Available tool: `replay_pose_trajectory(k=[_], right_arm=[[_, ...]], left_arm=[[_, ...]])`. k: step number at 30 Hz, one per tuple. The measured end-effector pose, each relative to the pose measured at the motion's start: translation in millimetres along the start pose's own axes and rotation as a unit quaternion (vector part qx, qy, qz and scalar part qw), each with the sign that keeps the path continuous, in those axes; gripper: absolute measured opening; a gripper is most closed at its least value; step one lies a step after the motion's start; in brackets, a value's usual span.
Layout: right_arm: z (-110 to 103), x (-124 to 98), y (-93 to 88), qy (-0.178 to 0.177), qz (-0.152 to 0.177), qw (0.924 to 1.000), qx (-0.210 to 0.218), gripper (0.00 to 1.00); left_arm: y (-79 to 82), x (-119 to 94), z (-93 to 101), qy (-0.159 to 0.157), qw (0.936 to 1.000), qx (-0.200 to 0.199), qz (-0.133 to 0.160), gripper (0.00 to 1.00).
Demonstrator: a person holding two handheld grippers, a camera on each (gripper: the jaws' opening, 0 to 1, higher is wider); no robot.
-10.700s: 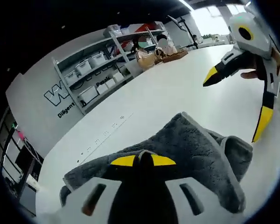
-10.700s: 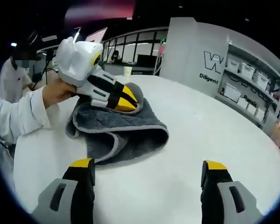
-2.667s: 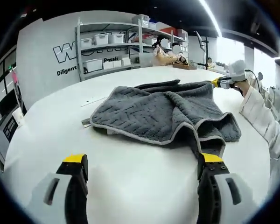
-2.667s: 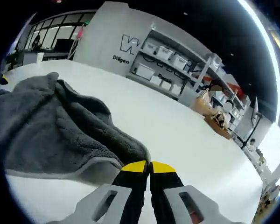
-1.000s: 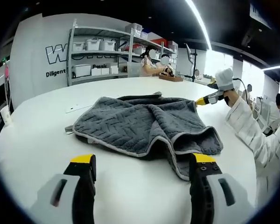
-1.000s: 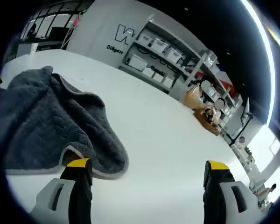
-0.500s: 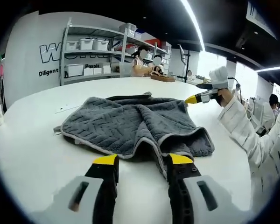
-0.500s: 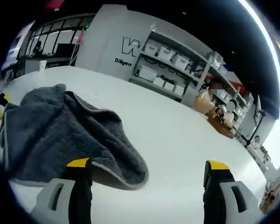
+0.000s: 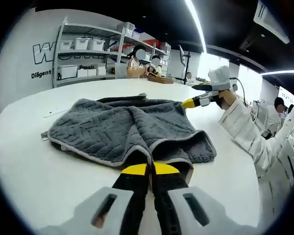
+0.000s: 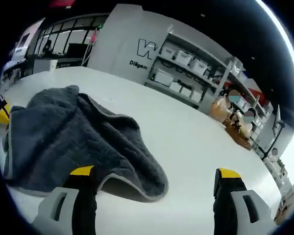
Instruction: Open the folded towel by lifting each exposed corner and separating the folded layers until the towel lies flat within the target outline without major curled edges
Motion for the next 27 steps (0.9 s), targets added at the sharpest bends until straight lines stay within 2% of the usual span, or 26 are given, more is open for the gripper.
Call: replay_pose_trajectory(k=[11,18,21,27], right_arm=[[-5,0,0.6,0.005,-0.001,1.0000,-0.008,0.99],[-7,1,0.4,0.010,-0.003,0.9999,-0.011,0.99],[-9,0,3.6,0.013,0.008,0.9999,-0.006,0.99],[-12,1,4.9,0.017,0.011,0.9997,-0.010,0.99]], left_arm=[[-0.2,-5,-3.5,0.008,1.0000,0.003,0.000,0.01],[-5.1,-11,-12.5,0.025,0.9996,-0.007,-0.010,0.01],[-6.6,-15,-16.0,0.032,0.9994,-0.010,-0.011,0.01],[-10.9,-21,-27.7,0.063,0.9977,-0.015,-0.020,0.01]])
Point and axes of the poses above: the point that each gripper's makers call its tool centre point, and the gripper's own axes: x roughly forward along the fingers, z roughly to its right, y roughly out of its top, the point moved 2 cm from there along -x, roughly backward along the fingers, and after that the axes turned 13 degrees about -z, right-handed, at the moved point
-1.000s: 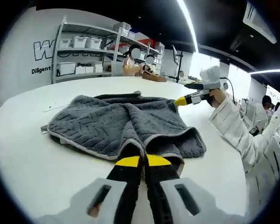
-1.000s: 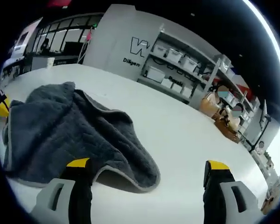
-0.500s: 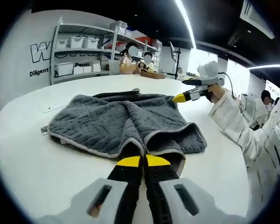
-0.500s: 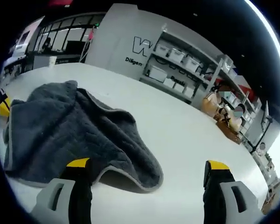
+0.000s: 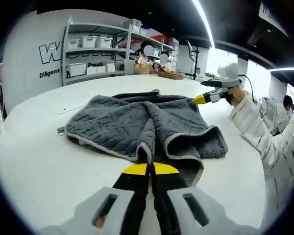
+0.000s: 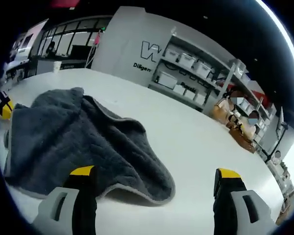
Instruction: Open the folded towel by lifting each exposed corner and separating the folded layers until the towel lies flat within the target outline without major curled edges
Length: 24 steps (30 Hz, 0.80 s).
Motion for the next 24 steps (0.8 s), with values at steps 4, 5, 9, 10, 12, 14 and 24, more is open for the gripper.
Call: replay_pose_trajectory(k=[4,5,9,10,12,14,24], right_arm=[[-3,0,2.4,0.006,0.005,1.0000,-0.004,0.99],[-4,0,3.7,0.008,0.008,0.9999,-0.007,0.99],[-11,2,5.4,0.020,0.011,0.9996,-0.016,0.97],[-12,2,5.2,0.021,0.010,0.9996,-0.017,0.97],[-13,3,5.4,0.022,0.009,0.9995,-0.020,0.97],[-14,3,7.3,0.023,0.013,0.9994,-0.023,0.97],[-20,4,8.6,0.031,0.013,0.9989,-0.033,0.96]], left_arm=[[-1.2,-4,-7.6,0.014,0.9999,-0.005,-0.001,0.01],[-2.0,-5,-10.4,0.022,0.9997,-0.006,-0.002,0.01],[-7.7,-8,-21.6,0.055,0.9983,-0.008,-0.015,0.01],[-8.7,-8,-23.0,0.056,0.9983,-0.012,-0.014,0.01],[-8.8,-10,-24.9,0.058,0.9981,-0.016,-0.011,0.01],[-9.9,-12,-27.9,0.068,0.9974,-0.020,-0.011,0.01],[-16.1,-21,-46.1,0.114,0.9927,-0.035,-0.016,0.01]])
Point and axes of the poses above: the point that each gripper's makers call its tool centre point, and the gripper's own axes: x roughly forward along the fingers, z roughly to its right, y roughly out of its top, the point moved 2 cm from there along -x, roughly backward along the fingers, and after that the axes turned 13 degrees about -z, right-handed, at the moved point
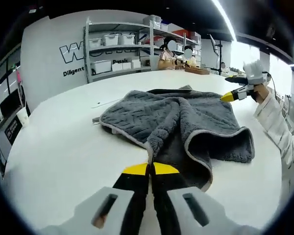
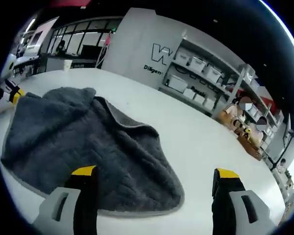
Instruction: Open the folded towel by lifting each exposed corner and separating the folded layers until the towel lies flat within the target outline without major curled edges
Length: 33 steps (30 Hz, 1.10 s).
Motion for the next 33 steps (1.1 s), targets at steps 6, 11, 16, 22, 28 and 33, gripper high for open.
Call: replay_pose_trajectory(k=[6,11,16,22,28,33], right_arm=[[-1,0,-0.2,0.001,-0.001,1.0000,-0.002,0.96],[-1,1,0.1,0.001,-0.001,1.0000,-0.003,0.96],[-5,1,1.5,0.007,0.003,1.0000,-0.006,0.95],[-10,2,2.8,0.013,0.005,0.9998,-0.011,0.93],[-12,3,2.6,0.016,0.004,0.9998,-0.013,0.92],[-11,2,2.5,0.015,0.004,0.9998,-0.013,0.92]], left_arm=[[-4.9,-2,-12.6,0.034,0.9993,-0.001,-0.012,0.01],[-9.0,-6,-26.9,0.064,0.9977,-0.009,-0.017,0.01],[-12.9,-11,-43.6,0.098,0.9947,-0.022,-0.020,0.01],[-22.2,-19,-64.1,0.137,0.9894,-0.035,-0.032,0.01],[-27.3,-25,-76.5,0.152,0.9864,-0.057,-0.028,0.01],[-30.9,-30,-84.0,0.162,0.9839,-0.072,-0.025,0.01]])
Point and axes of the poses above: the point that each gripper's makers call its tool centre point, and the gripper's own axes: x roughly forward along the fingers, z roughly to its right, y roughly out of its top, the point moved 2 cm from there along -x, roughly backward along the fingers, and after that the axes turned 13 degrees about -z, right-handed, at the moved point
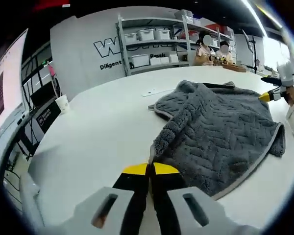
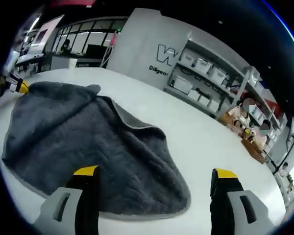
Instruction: Open the folded towel by lifting each exposed corner and separating the folded layers until the towel lies flat within the target outline without major curled edges
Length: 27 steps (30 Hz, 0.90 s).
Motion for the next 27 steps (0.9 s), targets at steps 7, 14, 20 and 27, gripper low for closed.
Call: replay_pose_trajectory(k=[7,14,20,27], right_arm=[[0,0,-0.3,0.000,-0.001,1.0000,0.000,0.92],[0,0,-0.7,0.002,-0.002,1.0000,-0.002,0.92],[-1,0,-1.3,0.002,-0.004,1.0000,-0.002,0.92],[-1,0,-1.6,0.002,-0.005,1.0000,-0.003,0.92]], left_arm=[[-2.6,-2,-9.2,0.021,0.9998,-0.005,-0.003,0.01],[-15.9,-6,-39.7,0.074,0.9967,-0.029,-0.020,0.01],[-23.1,-10,-51.3,0.097,0.9941,-0.038,-0.030,0.01],[-31.1,-15,-64.2,0.121,0.9906,-0.050,-0.038,0.01]])
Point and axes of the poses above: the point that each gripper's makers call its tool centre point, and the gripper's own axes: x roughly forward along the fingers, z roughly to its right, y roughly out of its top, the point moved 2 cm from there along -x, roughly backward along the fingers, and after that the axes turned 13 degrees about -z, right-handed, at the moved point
